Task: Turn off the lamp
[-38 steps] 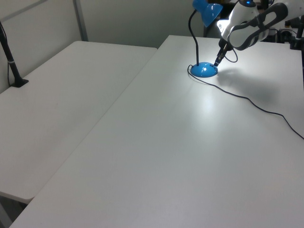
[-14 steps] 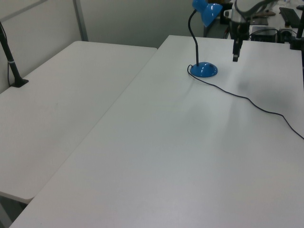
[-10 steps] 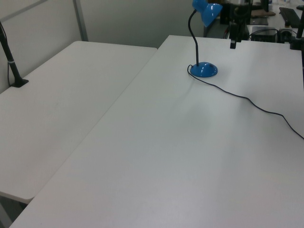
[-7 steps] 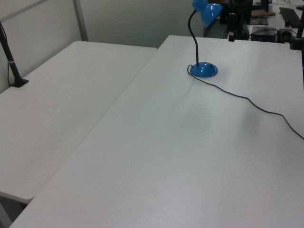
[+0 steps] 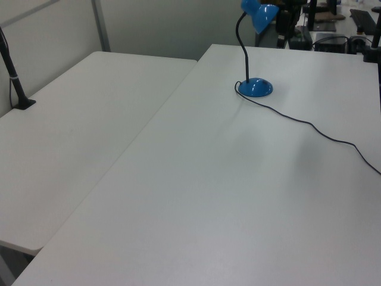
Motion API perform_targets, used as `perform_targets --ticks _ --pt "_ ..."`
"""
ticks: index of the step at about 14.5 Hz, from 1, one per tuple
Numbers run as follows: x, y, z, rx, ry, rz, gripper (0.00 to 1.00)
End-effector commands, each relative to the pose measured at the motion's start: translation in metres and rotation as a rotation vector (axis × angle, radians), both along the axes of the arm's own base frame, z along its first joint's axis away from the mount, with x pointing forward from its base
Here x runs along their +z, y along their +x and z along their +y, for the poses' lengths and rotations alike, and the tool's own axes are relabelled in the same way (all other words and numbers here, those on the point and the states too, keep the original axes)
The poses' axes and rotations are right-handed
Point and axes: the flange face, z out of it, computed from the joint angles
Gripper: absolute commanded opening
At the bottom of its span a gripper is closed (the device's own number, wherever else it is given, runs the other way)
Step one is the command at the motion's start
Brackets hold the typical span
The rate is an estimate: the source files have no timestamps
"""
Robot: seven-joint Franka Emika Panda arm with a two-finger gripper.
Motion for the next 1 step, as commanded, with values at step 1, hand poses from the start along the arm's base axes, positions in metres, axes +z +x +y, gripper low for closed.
perform_targets --ticks 1 --pt "0.0028 0.0003 0.0044 0.027 -0.017 -0.01 1.0"
